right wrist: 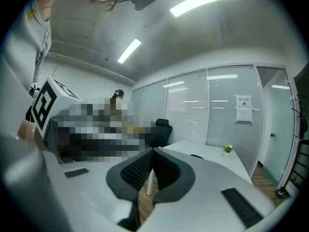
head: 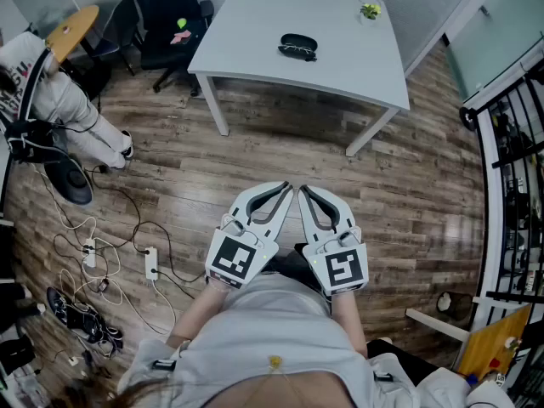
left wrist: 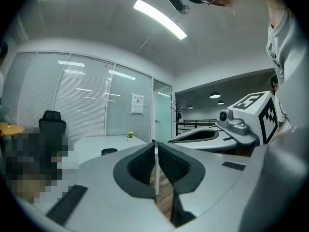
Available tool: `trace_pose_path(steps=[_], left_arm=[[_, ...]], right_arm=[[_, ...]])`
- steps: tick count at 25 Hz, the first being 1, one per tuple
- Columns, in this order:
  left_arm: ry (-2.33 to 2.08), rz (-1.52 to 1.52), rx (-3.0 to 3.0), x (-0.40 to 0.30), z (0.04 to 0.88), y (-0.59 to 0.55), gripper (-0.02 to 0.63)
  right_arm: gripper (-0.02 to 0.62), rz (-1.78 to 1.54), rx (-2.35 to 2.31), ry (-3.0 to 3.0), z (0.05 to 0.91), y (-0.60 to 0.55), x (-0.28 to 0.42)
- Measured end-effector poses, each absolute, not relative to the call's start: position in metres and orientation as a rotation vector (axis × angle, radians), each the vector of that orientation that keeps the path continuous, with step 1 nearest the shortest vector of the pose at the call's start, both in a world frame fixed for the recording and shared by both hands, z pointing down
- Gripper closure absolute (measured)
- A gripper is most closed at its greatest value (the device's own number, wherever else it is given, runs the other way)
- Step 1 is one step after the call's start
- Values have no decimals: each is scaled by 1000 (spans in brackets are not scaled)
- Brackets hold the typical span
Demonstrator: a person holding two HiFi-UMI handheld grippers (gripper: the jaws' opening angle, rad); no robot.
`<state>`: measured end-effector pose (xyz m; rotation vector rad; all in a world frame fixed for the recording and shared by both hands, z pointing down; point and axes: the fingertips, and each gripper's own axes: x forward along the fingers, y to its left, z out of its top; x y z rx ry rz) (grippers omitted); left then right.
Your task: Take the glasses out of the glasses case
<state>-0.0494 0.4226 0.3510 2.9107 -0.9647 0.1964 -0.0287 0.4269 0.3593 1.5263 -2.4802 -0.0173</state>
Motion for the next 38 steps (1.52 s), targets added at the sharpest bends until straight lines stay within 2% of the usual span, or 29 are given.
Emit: trace_pose_path(steps=[5, 8, 19, 38], left_arm=[[-993, 190, 2889, -53, 354, 428, 561], [-999, 196, 2872, -56, 358, 427, 545], [-1015, 202, 2837, -60, 368, 412, 540], [-1104, 224, 2818, -38, 356, 253, 540]], right_arm=[[572, 2, 1527, -2525, 356, 436, -28], [525, 15, 1520, -2538, 358, 436, -27], [523, 48, 1473, -2548, 373, 419, -27], [526, -6, 1365, -2631, 354, 252, -12]])
